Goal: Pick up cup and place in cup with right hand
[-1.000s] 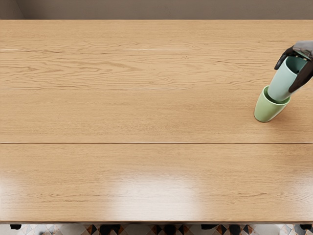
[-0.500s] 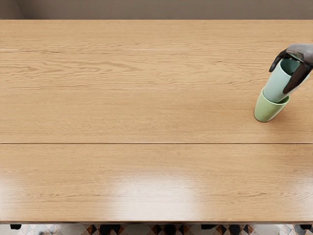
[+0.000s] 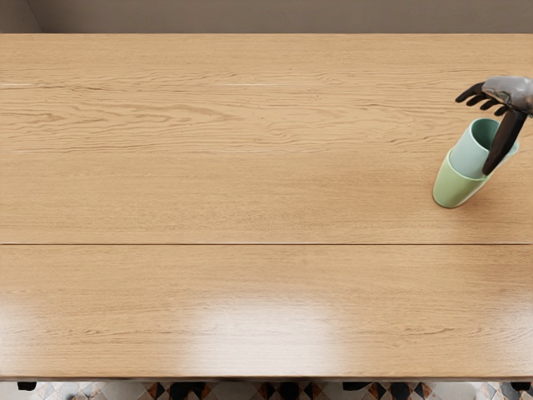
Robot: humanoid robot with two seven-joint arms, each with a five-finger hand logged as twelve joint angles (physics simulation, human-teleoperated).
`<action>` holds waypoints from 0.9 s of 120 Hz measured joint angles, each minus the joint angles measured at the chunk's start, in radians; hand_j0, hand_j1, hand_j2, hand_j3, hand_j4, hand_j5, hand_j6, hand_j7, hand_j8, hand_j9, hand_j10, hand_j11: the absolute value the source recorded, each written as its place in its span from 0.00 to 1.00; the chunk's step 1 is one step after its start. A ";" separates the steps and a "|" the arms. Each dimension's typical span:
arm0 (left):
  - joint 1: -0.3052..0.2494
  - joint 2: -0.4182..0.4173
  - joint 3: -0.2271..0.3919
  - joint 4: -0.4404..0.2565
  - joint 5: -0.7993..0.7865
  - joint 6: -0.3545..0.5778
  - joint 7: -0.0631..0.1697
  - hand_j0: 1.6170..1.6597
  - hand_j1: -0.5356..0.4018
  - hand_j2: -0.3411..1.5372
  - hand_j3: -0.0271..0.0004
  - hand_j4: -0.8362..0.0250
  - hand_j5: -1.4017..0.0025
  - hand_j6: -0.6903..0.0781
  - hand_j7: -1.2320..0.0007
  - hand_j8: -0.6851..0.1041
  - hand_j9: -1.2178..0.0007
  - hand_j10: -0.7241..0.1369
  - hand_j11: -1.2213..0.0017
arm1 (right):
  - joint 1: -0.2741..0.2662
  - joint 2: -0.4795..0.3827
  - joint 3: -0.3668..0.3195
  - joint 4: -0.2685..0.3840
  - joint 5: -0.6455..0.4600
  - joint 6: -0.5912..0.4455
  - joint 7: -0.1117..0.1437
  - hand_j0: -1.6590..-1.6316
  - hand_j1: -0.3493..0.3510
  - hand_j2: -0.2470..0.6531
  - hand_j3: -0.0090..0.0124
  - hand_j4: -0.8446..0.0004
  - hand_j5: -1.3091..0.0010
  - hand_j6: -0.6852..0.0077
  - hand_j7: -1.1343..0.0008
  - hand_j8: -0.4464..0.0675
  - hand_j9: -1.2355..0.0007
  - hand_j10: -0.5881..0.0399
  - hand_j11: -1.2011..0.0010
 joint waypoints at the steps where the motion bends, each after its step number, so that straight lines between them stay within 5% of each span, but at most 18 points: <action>1: 0.000 0.000 0.000 0.000 0.000 0.000 0.000 0.96 0.94 0.18 0.99 0.97 1.00 0.90 1.00 0.87 1.00 0.84 1.00 | 0.000 0.001 0.000 0.000 0.000 0.000 0.000 0.09 0.19 0.27 0.42 0.82 0.82 0.86 0.80 0.74 0.81 0.79 0.81; 30: 0.003 0.000 -0.001 0.000 0.000 0.000 0.000 0.96 0.94 0.18 0.99 0.97 1.00 0.90 1.00 0.87 1.00 0.84 1.00 | 0.012 0.018 0.002 0.001 0.010 0.003 0.000 0.05 0.06 0.27 0.42 0.94 0.94 0.94 0.94 0.82 0.94 0.88 0.94; 54: 0.059 0.000 -0.002 0.000 0.000 0.000 0.000 0.96 0.94 0.18 0.99 0.97 1.00 0.90 1.00 0.87 1.00 0.84 1.00 | 0.024 0.042 0.027 0.013 0.076 0.024 0.000 0.04 0.02 0.28 0.42 0.97 0.98 0.96 0.98 0.84 0.98 0.91 0.98; 90: 0.194 0.000 -0.013 0.000 0.000 0.000 0.000 0.96 0.94 0.18 0.98 0.97 1.00 0.90 1.00 0.87 1.00 0.84 1.00 | -0.038 0.089 0.189 0.083 0.273 0.121 0.000 0.04 0.00 0.28 0.42 0.99 0.99 0.98 0.99 0.85 0.99 0.93 0.99; 108: 0.207 0.000 -0.015 0.000 0.000 0.000 0.000 0.96 0.94 0.18 0.99 0.97 1.00 0.90 1.00 0.87 1.00 0.84 1.00 | -0.094 0.025 0.286 0.103 0.478 0.340 0.000 0.04 0.00 0.27 0.42 0.99 1.00 0.98 1.00 0.86 1.00 0.93 1.00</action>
